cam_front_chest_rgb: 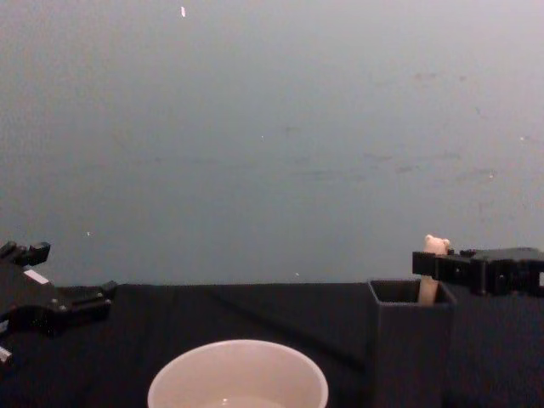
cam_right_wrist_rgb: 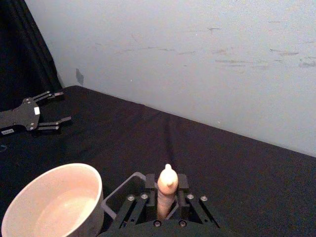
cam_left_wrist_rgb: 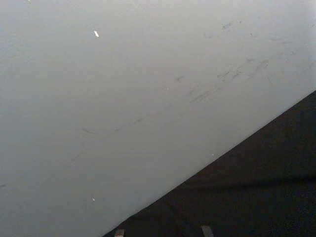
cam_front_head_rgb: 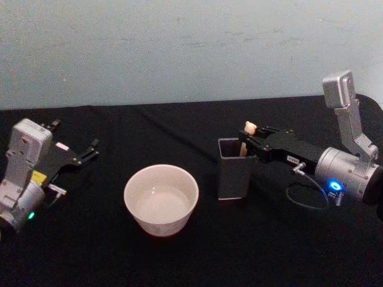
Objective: Pick up the stirring spoon with one hand, stir inside the cup, then place it back in its original position.
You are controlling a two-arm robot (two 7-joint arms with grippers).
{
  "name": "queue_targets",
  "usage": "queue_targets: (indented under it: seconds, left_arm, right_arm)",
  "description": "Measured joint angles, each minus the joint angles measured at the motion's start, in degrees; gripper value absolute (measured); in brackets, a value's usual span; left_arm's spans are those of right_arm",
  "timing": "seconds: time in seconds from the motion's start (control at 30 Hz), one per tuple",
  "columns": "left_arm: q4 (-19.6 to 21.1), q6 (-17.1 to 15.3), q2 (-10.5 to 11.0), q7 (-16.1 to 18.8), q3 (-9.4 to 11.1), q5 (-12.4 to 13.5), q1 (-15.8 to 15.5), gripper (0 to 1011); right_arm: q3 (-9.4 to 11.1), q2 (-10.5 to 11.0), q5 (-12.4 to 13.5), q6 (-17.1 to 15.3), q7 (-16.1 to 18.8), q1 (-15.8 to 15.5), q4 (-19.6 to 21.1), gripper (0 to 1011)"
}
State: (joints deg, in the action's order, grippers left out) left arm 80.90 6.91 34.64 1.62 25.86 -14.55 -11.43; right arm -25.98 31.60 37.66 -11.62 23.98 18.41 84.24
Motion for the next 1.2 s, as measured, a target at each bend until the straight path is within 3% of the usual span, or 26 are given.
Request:
queue_targets:
  seconds: [0.27,0.33,0.47,0.77,0.83,1.03,1.2]
  left_arm:
    - [0.0,0.0,0.0,0.0,0.0,0.0,0.0,1001]
    - [0.0,0.0,0.0,0.0,0.0,0.0,0.0,1001]
    - [0.0,0.0,0.0,0.0,0.0,0.0,0.0,1001]
    - [0.0,0.0,0.0,0.0,0.0,0.0,0.0,1001]
    - [0.0,0.0,0.0,0.0,0.0,0.0,0.0,1001]
    - [0.0,0.0,0.0,0.0,0.0,0.0,0.0,1001]
    - [0.0,0.0,0.0,0.0,0.0,0.0,0.0,1001]
  right_arm:
    - [0.0,0.0,0.0,0.0,0.0,0.0,0.0,541]
    - [0.0,0.0,0.1,0.0,0.0,0.0,0.0,564]
    - [0.0,0.0,0.1,0.1,0.0,0.0,0.0,722]
    - [0.0,0.0,0.1,0.1,0.0,0.0,0.0,961]
    - [0.0,0.0,0.1,0.1,0.0,0.0,0.0,1002]
    - [0.0,0.0,-0.1,0.2,-0.1,-0.1,0.1,1002]
    - [1.5,-1.1,-2.1,2.6,-3.1,-1.3,1.7,1002]
